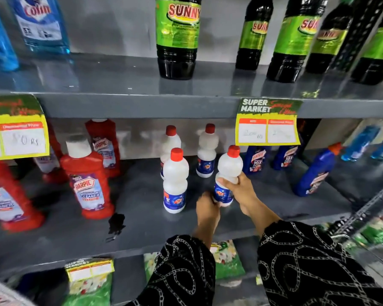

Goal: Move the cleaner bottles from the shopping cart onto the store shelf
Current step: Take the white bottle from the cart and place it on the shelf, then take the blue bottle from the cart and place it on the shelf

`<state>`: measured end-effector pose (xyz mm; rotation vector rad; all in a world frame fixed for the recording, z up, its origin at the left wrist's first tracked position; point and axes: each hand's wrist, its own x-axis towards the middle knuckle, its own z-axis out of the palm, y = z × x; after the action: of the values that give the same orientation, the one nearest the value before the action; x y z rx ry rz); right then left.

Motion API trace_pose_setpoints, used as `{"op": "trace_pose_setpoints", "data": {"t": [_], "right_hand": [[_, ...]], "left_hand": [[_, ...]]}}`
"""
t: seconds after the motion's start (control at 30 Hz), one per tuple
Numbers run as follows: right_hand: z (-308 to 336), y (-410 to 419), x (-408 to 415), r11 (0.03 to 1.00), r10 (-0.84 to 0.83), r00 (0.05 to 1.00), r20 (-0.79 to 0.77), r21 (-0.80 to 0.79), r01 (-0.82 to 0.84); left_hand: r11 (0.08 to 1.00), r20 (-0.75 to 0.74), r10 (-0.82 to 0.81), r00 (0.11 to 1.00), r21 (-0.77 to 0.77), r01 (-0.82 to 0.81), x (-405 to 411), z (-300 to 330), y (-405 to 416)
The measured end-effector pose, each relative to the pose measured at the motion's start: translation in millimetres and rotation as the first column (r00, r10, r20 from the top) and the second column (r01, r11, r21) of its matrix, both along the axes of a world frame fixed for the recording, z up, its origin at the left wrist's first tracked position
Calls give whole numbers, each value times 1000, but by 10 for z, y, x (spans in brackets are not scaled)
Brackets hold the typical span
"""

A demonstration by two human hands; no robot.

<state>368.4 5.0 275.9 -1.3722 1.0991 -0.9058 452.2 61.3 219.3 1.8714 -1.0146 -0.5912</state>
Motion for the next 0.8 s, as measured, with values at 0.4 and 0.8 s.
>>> {"op": "trace_pose_setpoints", "data": {"t": [0.4,0.8], "right_hand": [[-262,519,-1600,902,-423,901,101,-50,429],[-1329,831,-3799,655,-752,658,34,155,740]], "left_hand": [[940,-357,-302,884,41,338,-1174,-39,141],[674,-395,-615,683,187,715,-3417,-833,-102]]}}
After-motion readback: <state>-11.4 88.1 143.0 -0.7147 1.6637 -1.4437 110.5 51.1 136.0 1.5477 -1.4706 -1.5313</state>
